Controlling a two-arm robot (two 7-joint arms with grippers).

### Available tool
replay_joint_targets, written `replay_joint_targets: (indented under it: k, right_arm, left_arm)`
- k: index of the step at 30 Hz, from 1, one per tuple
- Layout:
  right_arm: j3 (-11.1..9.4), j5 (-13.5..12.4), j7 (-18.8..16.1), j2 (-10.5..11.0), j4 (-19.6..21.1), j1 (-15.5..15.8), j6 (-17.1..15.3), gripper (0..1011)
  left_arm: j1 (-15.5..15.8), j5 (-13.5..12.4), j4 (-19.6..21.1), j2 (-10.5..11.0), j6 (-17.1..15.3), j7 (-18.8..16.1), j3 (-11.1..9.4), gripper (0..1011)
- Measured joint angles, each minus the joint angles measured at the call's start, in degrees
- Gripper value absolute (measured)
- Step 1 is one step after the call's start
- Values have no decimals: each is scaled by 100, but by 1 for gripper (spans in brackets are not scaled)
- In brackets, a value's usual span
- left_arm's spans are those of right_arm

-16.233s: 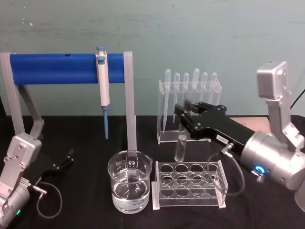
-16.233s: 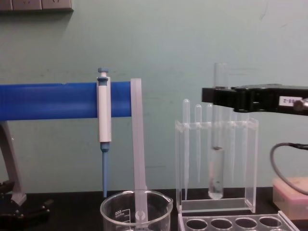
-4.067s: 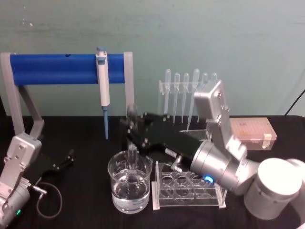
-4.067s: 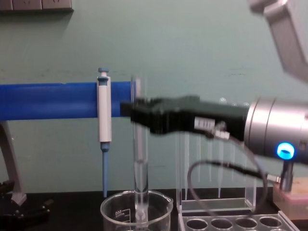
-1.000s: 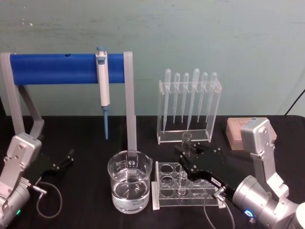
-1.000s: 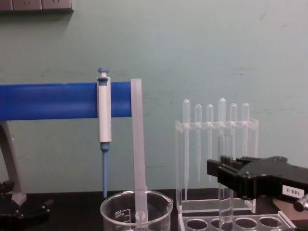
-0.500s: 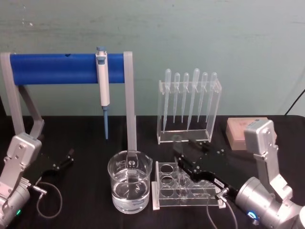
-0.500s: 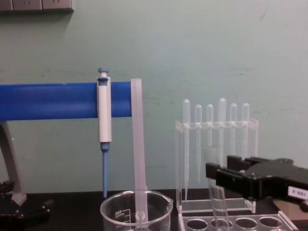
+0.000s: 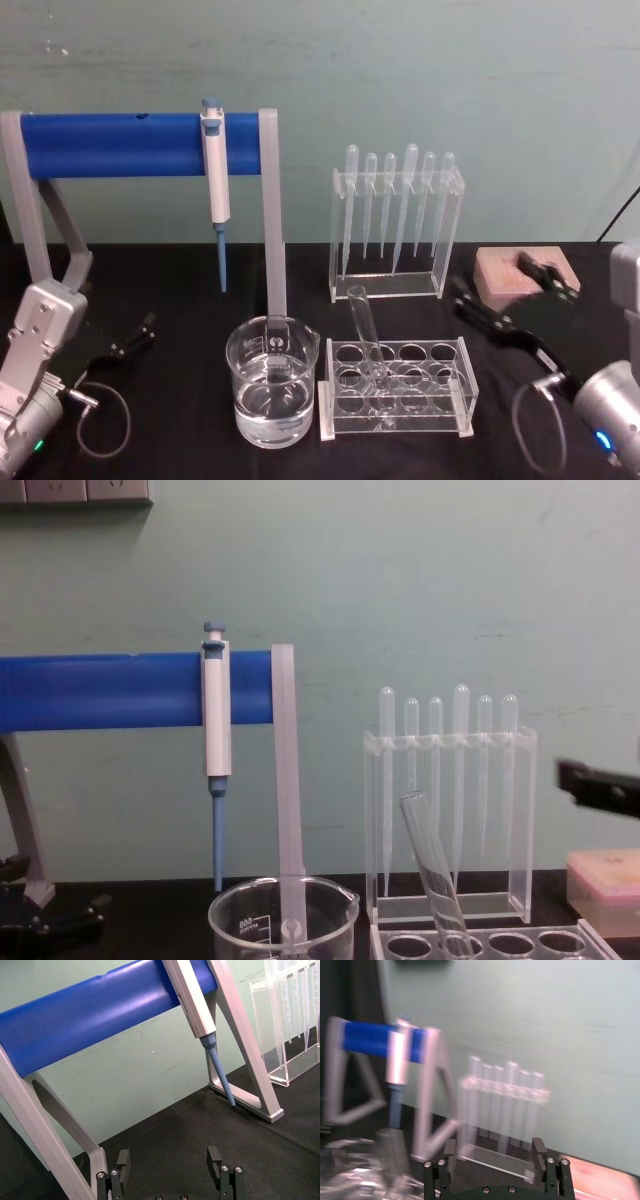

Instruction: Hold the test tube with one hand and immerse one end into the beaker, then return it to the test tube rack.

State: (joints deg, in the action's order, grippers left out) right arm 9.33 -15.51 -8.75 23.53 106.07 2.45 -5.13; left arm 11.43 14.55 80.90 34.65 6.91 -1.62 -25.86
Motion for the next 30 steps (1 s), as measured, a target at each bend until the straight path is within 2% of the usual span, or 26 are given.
replay_joint_targets:
  k: [2, 3, 6, 9, 14, 21, 30]
  right_arm:
    - [-49, 157, 189, -47, -89, 28, -25, 1000]
    - [-76, 359, 419, -105, -204, 39, -44, 1002]
    - [-91, 662, 705, -197, -488, 14, -51, 1002]
    - [-93, 855, 856, -254, -732, -33, -26, 1002]
    - [-49, 1229, 992, -368, -1334, -217, 313, 1002]
    - [-76, 1379, 897, -393, -1605, -319, 744, 1002]
    - [-112, 1464, 820, -422, -1654, -331, 824, 1002]
  left_arm:
    - [0, 0, 0, 0, 0, 0, 0, 1000]
    - [0, 0, 0, 0, 0, 0, 0, 1000]
    - [0, 0, 0, 0, 0, 0, 0, 1000]
    - [0, 0, 0, 0, 0, 0, 1, 1000]
    - [0, 0, 0, 0, 0, 0, 0, 1000]
    - [0, 0, 0, 0, 0, 0, 0, 1000]
    - [0, 0, 0, 0, 0, 0, 0, 1000]
